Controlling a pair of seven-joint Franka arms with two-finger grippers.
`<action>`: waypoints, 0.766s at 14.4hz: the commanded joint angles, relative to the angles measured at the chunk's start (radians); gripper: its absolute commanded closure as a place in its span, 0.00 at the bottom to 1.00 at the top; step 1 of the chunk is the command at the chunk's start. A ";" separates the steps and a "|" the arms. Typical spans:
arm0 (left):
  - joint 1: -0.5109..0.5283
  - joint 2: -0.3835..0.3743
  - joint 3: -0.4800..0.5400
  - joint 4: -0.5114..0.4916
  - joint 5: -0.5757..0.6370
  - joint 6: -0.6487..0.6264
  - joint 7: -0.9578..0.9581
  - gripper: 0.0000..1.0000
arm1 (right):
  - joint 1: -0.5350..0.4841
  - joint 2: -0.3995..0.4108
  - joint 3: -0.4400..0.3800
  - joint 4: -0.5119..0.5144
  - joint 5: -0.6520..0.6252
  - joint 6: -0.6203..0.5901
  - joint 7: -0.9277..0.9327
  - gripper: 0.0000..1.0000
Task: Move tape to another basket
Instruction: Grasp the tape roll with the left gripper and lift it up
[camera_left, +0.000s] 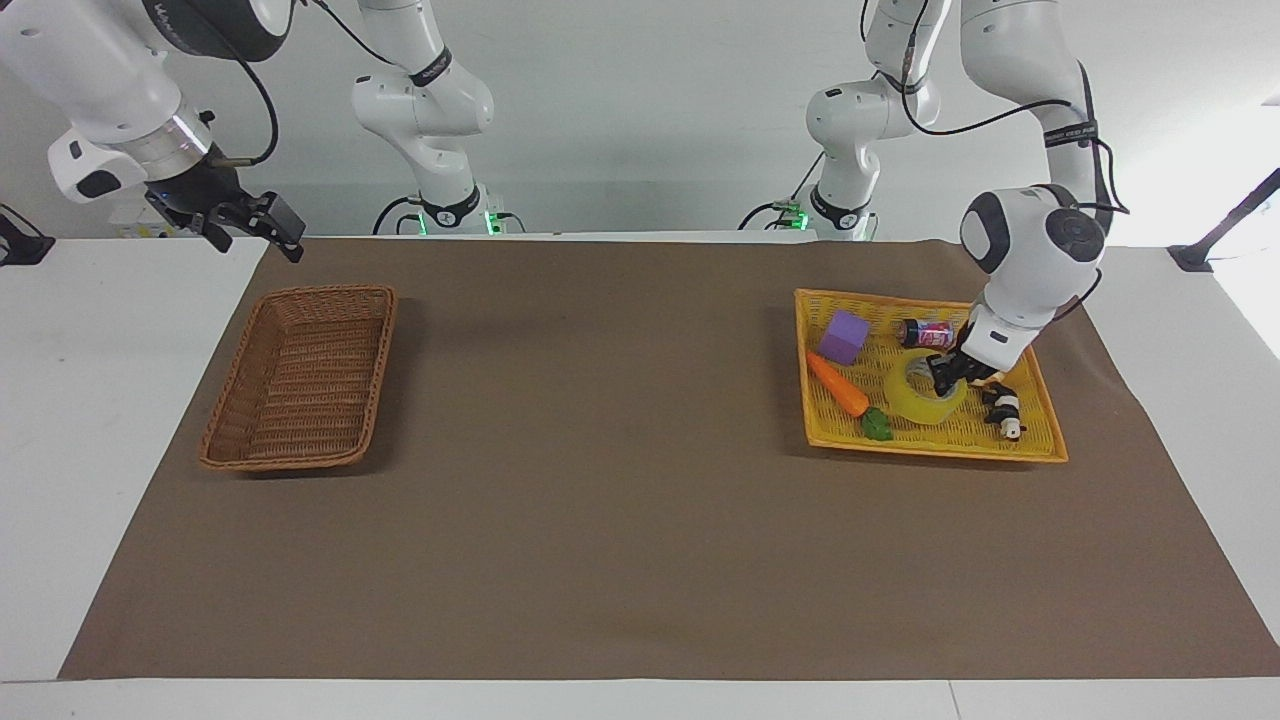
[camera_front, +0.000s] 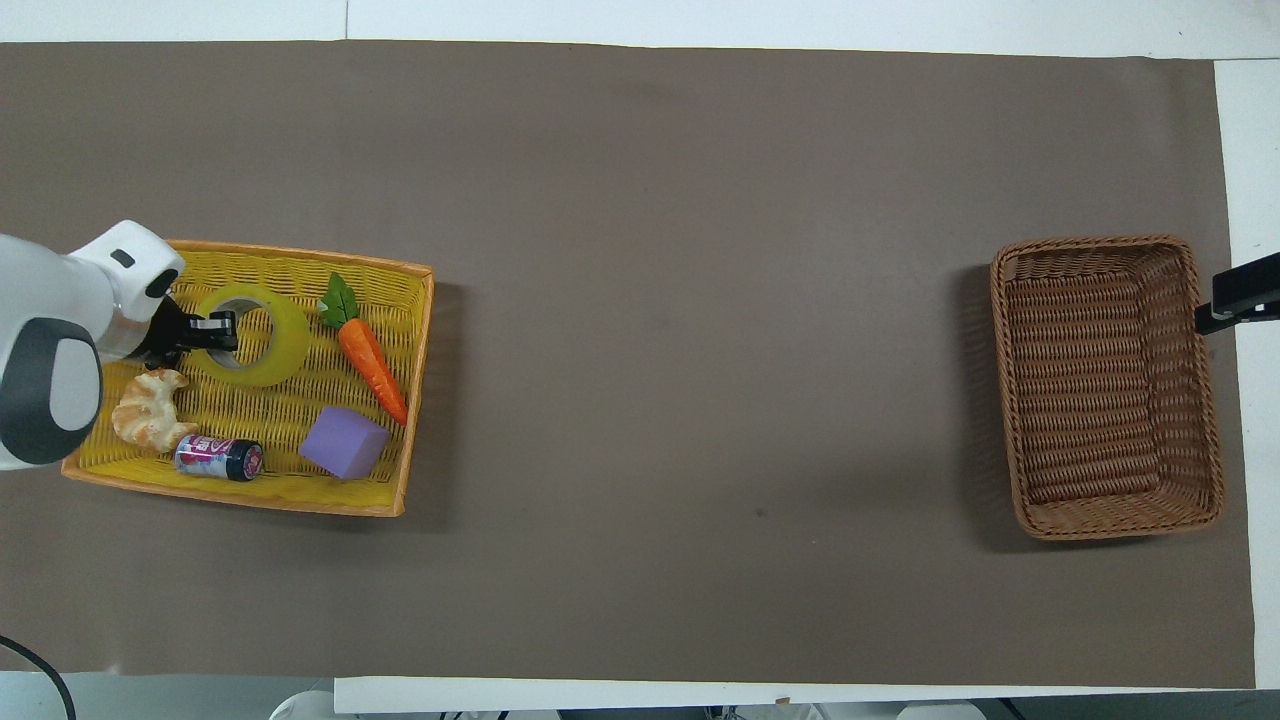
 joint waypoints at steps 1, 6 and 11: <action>-0.125 0.065 0.002 0.149 -0.087 -0.100 -0.135 1.00 | -0.002 -0.019 0.001 -0.017 0.001 0.002 -0.016 0.00; -0.245 0.069 -0.006 0.268 -0.415 -0.192 -0.131 1.00 | -0.002 -0.019 0.001 -0.017 0.001 0.008 -0.008 0.00; -0.463 0.079 -0.004 0.341 -0.500 -0.122 -0.243 1.00 | -0.056 -0.018 -0.004 -0.017 0.001 0.008 -0.023 0.00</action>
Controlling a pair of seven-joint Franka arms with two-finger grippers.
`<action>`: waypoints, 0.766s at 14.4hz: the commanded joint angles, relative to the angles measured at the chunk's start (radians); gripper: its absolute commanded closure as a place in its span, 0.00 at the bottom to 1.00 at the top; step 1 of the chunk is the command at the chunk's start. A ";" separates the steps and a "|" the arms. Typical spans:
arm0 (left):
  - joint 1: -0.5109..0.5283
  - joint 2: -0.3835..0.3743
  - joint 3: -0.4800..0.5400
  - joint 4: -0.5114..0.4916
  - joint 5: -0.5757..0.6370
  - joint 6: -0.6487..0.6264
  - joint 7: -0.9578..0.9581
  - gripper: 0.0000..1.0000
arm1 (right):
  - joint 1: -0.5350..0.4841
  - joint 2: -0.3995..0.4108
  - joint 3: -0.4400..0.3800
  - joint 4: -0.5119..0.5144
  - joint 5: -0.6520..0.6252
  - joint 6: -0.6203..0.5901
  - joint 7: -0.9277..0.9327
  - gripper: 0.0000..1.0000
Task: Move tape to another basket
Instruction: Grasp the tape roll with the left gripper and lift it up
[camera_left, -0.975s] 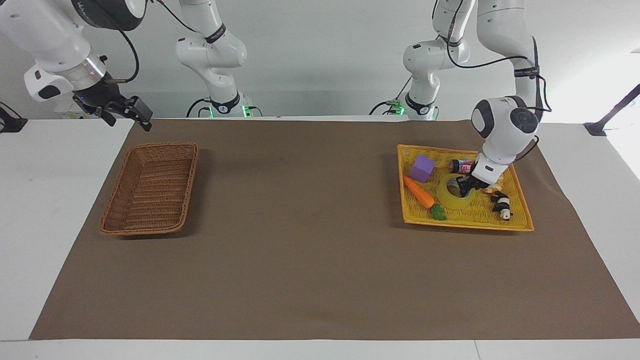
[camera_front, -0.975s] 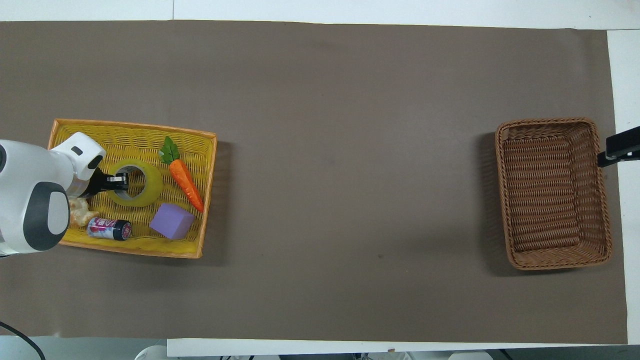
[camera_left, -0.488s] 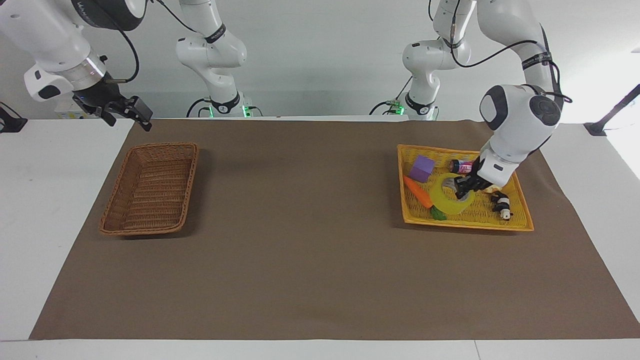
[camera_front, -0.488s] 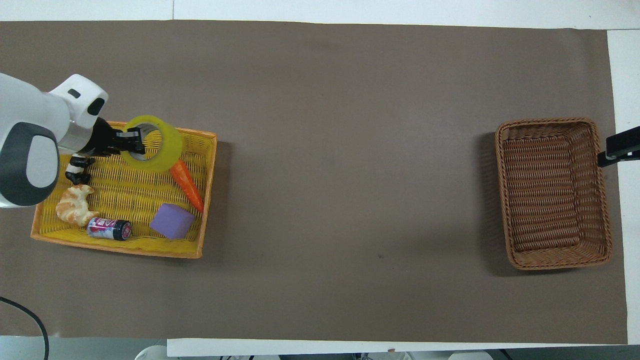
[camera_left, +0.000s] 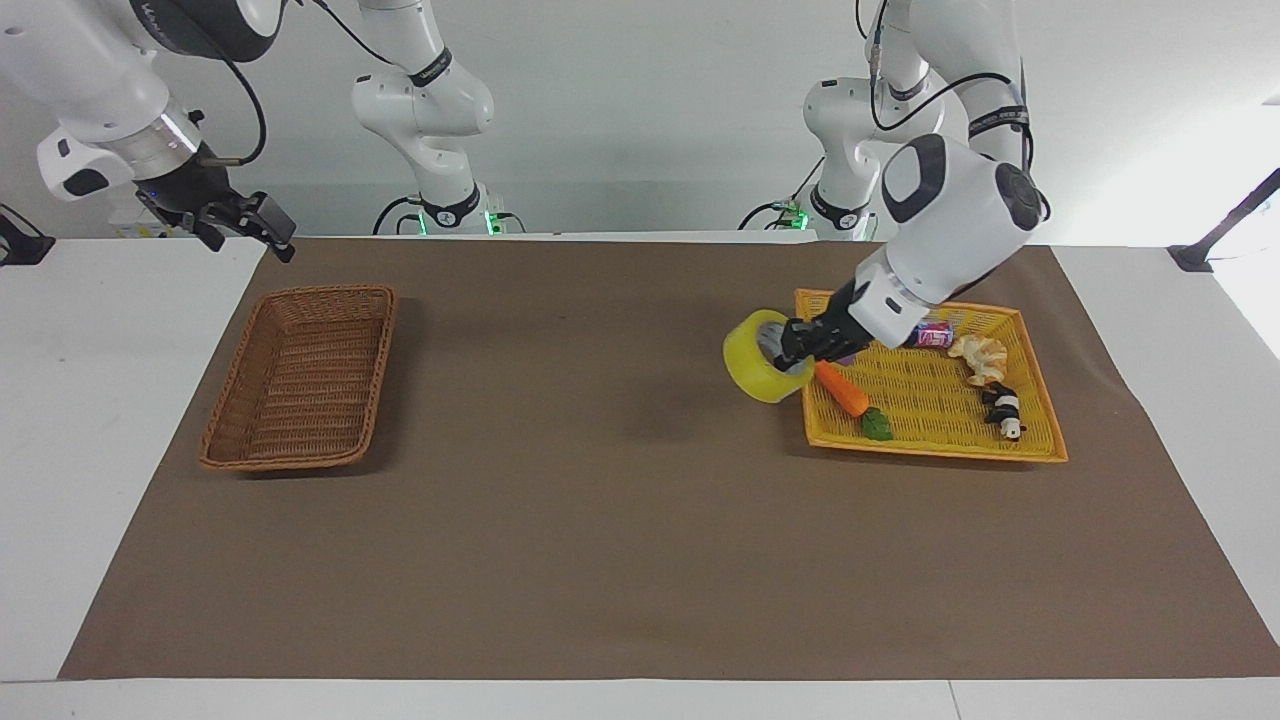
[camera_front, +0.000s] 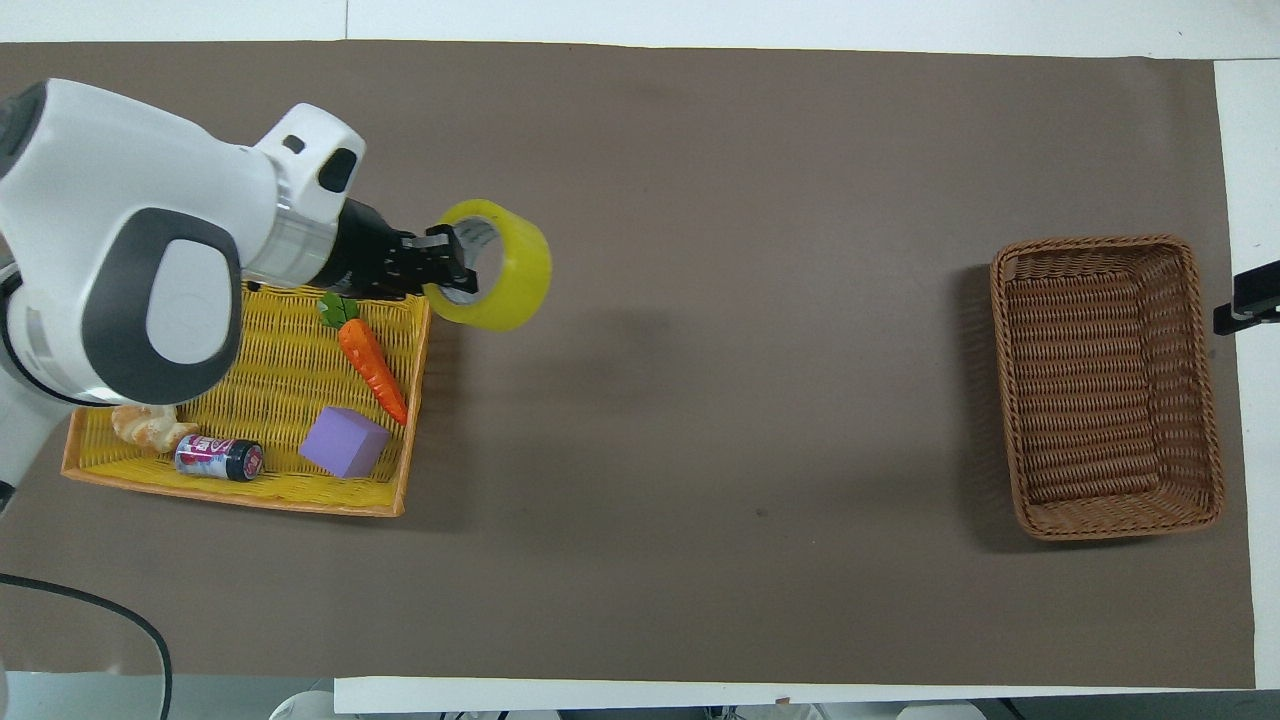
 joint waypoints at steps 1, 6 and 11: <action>-0.066 0.016 0.018 0.025 -0.020 0.028 -0.027 1.00 | -0.009 -0.019 0.007 -0.017 0.010 -0.001 -0.051 0.00; -0.053 0.011 0.025 0.022 -0.020 0.011 -0.025 1.00 | -0.042 -0.024 0.004 -0.043 0.408 -0.036 -0.126 0.00; -0.045 0.008 0.027 0.019 -0.017 -0.021 -0.027 1.00 | 0.068 -0.117 0.018 -0.310 0.841 0.252 -0.154 0.00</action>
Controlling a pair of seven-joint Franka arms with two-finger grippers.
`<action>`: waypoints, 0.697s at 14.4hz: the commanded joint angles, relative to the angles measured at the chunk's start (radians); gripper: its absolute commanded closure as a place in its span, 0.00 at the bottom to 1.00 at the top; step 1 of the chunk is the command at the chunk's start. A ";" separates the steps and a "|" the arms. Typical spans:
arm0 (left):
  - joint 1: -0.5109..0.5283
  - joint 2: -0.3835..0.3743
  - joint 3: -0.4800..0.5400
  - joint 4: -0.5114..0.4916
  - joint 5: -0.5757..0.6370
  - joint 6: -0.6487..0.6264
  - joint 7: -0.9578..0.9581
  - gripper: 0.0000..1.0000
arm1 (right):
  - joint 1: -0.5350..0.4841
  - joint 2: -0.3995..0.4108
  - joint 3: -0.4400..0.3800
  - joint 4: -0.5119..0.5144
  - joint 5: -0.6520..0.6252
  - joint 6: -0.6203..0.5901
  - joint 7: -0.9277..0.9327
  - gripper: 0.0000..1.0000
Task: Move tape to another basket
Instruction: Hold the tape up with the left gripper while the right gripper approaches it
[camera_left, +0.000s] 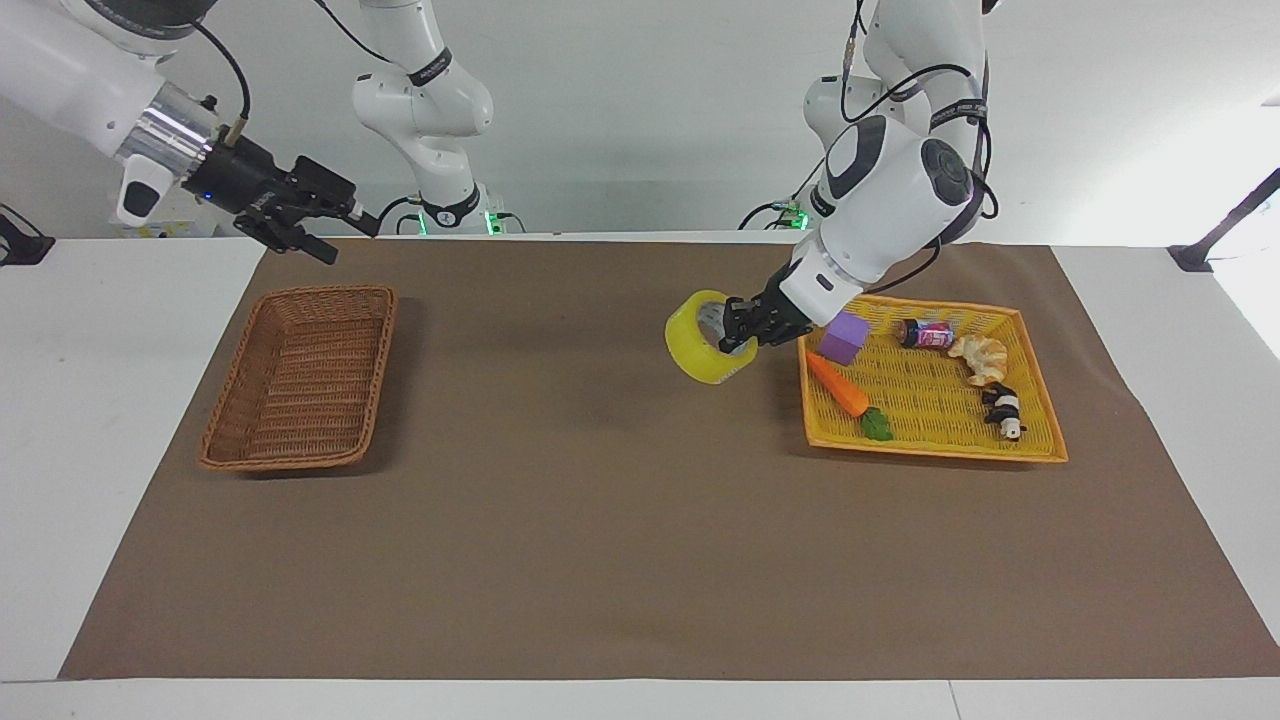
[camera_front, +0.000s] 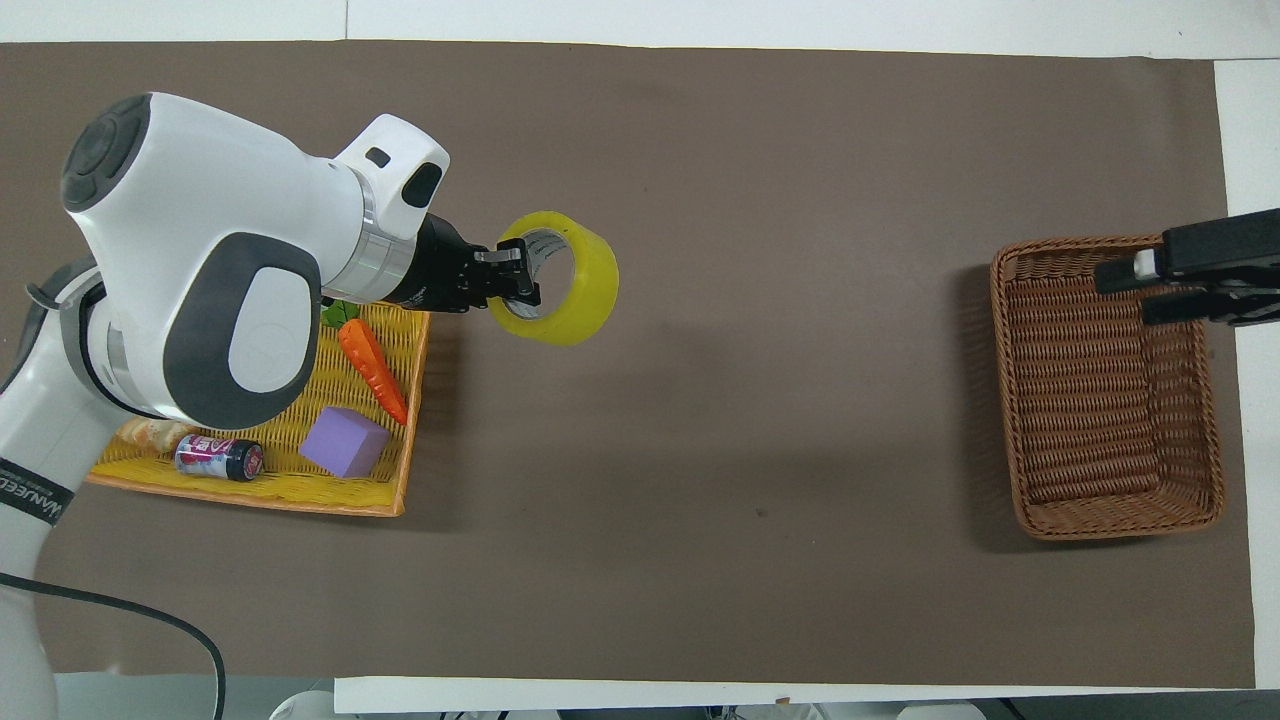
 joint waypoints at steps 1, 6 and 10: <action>0.005 -0.002 0.003 0.013 -0.017 -0.033 0.009 1.00 | 0.107 -0.072 0.007 -0.185 0.139 0.166 -0.053 0.00; 0.011 -0.014 0.004 0.015 -0.015 -0.073 0.010 1.00 | 0.293 0.061 0.007 -0.208 0.383 0.384 -0.112 0.00; 0.014 -0.018 0.006 0.015 -0.015 -0.088 0.010 1.00 | 0.424 0.133 0.007 -0.199 0.482 0.517 -0.142 0.00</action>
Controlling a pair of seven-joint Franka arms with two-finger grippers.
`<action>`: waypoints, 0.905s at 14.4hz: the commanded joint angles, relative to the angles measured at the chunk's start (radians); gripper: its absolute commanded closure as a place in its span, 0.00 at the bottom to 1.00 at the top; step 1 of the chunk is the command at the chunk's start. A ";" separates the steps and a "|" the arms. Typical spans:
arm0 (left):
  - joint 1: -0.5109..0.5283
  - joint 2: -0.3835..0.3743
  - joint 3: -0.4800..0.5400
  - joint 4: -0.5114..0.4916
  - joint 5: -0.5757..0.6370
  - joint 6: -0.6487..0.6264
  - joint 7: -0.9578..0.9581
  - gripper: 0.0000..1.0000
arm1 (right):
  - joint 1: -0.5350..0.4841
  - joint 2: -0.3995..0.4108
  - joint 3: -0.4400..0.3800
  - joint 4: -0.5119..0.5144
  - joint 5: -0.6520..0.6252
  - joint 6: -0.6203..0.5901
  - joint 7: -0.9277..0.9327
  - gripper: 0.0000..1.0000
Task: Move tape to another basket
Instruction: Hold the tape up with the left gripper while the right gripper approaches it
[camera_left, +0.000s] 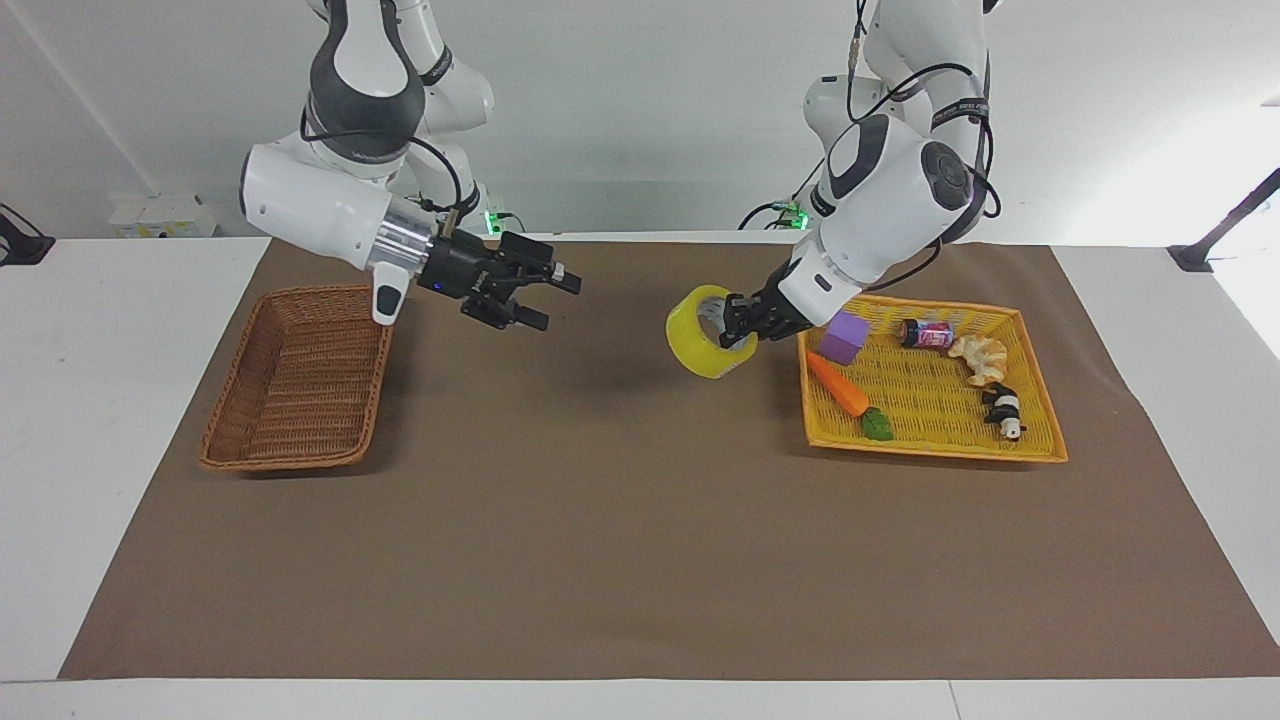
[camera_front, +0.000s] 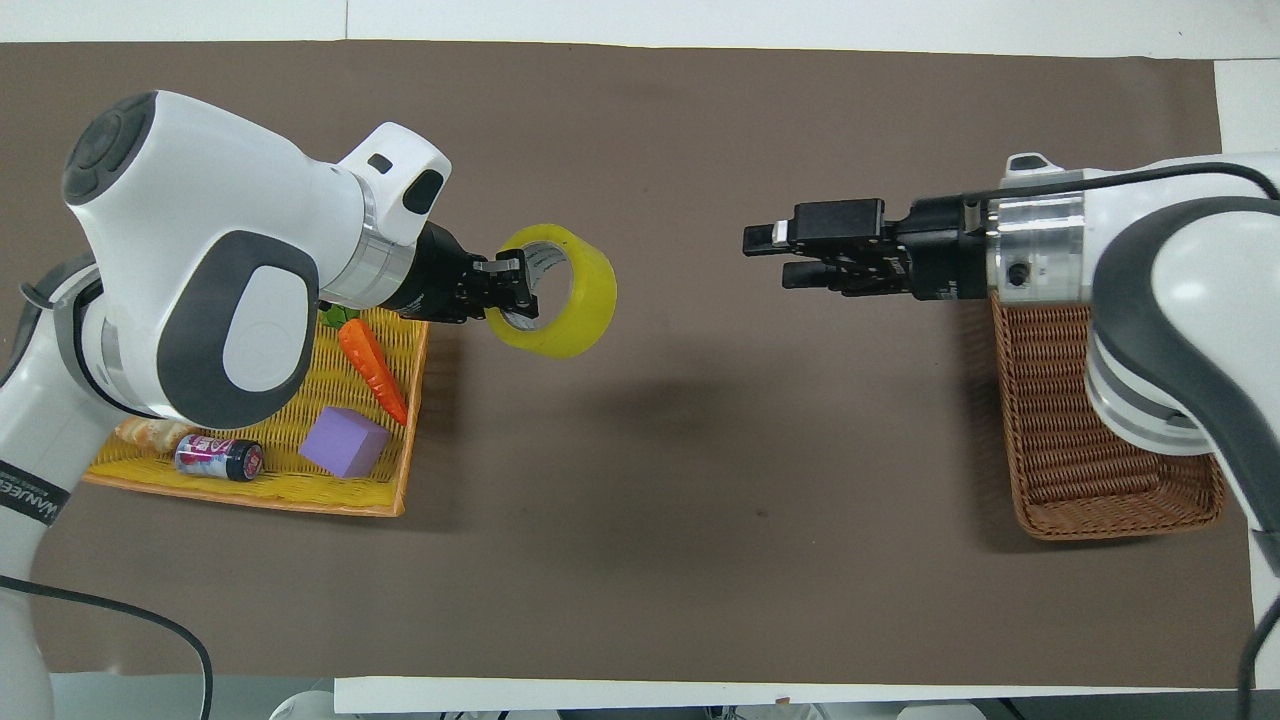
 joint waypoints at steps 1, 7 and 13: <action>0.012 -0.022 0.005 0.013 -0.015 -0.045 0.010 1.00 | 0.076 0.040 -0.005 0.020 0.067 0.077 -0.017 0.00; 0.011 -0.023 0.011 0.013 -0.015 -0.050 0.010 1.00 | 0.185 0.083 -0.005 0.034 0.169 0.196 0.038 0.00; 0.009 -0.025 0.011 0.011 0.005 -0.051 0.007 1.00 | 0.243 0.089 -0.005 0.041 0.169 0.249 0.086 0.00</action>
